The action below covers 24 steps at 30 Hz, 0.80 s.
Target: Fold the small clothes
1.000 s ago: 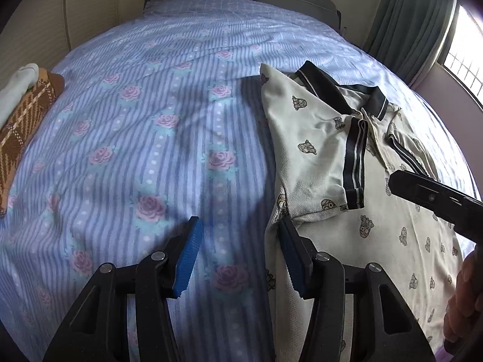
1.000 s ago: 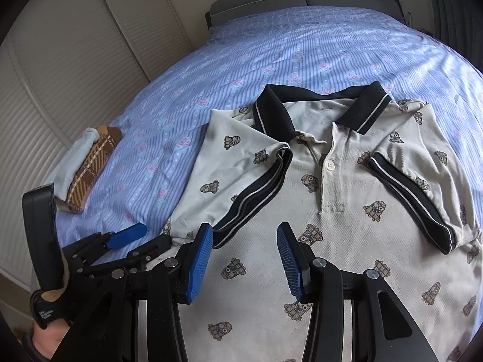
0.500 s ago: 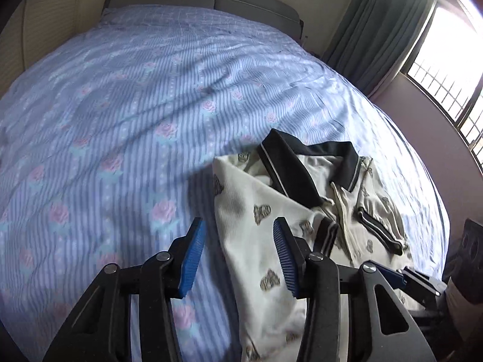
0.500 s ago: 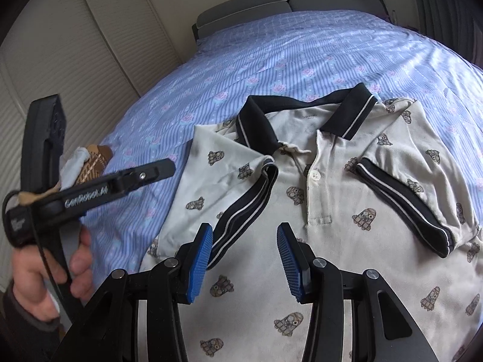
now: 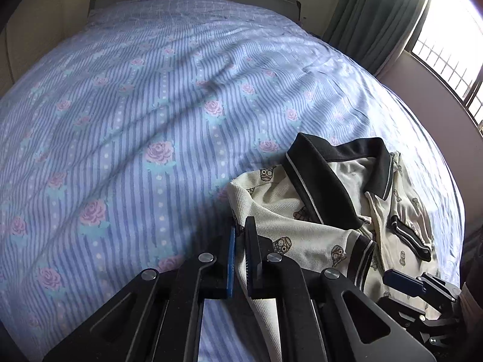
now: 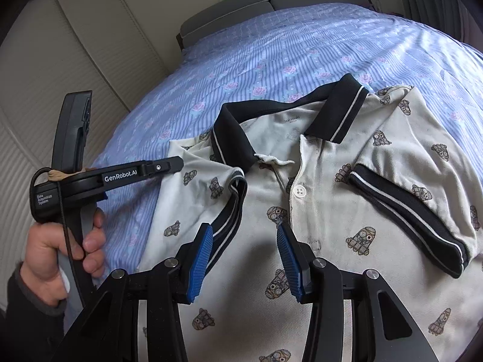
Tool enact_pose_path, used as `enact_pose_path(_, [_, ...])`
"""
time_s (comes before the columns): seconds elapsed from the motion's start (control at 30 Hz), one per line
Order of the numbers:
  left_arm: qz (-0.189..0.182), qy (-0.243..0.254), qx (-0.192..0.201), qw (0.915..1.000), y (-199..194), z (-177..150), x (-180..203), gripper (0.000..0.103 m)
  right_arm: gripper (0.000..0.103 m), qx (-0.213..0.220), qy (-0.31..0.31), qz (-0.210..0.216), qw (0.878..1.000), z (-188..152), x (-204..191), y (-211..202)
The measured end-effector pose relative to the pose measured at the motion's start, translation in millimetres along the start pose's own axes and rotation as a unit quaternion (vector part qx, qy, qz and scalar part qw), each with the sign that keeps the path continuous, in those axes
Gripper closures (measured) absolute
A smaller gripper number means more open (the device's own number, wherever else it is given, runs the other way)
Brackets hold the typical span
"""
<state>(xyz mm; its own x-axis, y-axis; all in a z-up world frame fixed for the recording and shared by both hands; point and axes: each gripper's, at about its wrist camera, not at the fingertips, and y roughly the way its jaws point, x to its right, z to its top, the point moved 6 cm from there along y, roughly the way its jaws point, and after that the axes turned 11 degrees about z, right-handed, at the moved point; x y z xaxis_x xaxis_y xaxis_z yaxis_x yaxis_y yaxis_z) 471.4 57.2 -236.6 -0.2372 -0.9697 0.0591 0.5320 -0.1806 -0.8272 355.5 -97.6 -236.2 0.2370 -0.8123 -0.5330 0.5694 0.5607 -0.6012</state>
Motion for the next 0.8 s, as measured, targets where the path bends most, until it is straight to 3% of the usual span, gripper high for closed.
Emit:
enact_pose_path(0.33, [-0.01,0.013,0.0,0.9999,3,-6,-1,0.095,0.058,-0.047,-0.002,0.06,0.997,-31,-34,14])
enact_pose_path(0.53, [-0.007,0.013,-0.001,0.9999,1,-7,-4,0.094,0.091,-0.066,-0.003,0.035,0.997,-42,-30,24])
enact_pose_path(0.6, [-0.003,0.013,0.0,0.9999,2,-7,-6,0.094,0.097,-0.062,0.005,0.025,0.998,-46,-24,20])
enact_pose_path(0.8, [0.013,0.018,0.011,0.9997,-11,-13,-2,0.094,0.097,-0.07,0.024,0.03,0.997,-50,-16,11])
